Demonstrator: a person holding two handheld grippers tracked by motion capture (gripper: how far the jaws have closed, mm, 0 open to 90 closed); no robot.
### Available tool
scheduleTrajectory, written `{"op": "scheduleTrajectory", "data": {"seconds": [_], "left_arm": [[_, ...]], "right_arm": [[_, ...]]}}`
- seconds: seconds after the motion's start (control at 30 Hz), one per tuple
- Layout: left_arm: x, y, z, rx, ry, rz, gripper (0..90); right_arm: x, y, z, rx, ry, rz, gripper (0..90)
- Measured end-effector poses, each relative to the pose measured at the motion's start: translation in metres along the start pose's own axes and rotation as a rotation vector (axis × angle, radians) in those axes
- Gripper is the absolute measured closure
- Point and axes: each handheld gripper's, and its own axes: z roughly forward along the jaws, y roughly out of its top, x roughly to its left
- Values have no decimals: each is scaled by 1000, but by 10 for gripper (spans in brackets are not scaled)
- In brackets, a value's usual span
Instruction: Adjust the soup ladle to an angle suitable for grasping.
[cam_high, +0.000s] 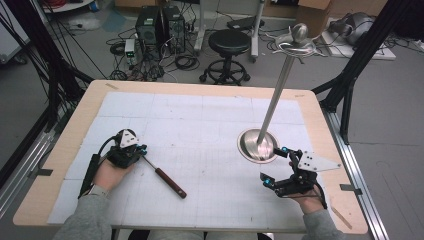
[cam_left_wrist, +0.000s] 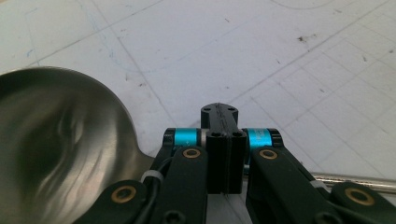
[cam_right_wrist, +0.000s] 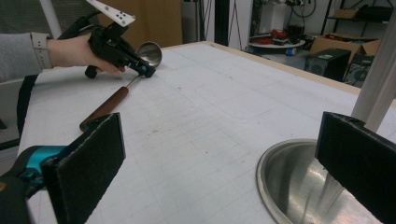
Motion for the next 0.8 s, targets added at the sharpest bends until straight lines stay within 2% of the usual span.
{"op": "scheduleTrajectory", "data": {"seconds": [0.03, 0.1, 0.23, 0.43, 0.53, 0.57, 0.8], "left_arm": [[-3, -3, -5, 1, -6, 26, 898], [-4, -6, -8, -3, -11, 32, 898], [-5, -16, -19, -20, -26, 10, 898], [-6, -21, -26, -12, -22, 14, 898], [-6, -25, -30, -16, -24, -10, 898], [-5, -27, -34, -16, -29, -31, 898], [-8, -37, -47, -10, -25, -33, 897]], "right_arm": [[0, 0, 0, 3, 1, 4, 6], [0, 0, 1, 5, 2, 6, 6], [0, -1, 2, 10, 3, -2, 6], [0, 0, 4, 15, 11, 2, 6], [1, 0, 4, 9, 11, 1, 6], [0, 0, 4, 7, 10, -2, 6], [1, 0, 4, 15, 15, 0, 6]]}}
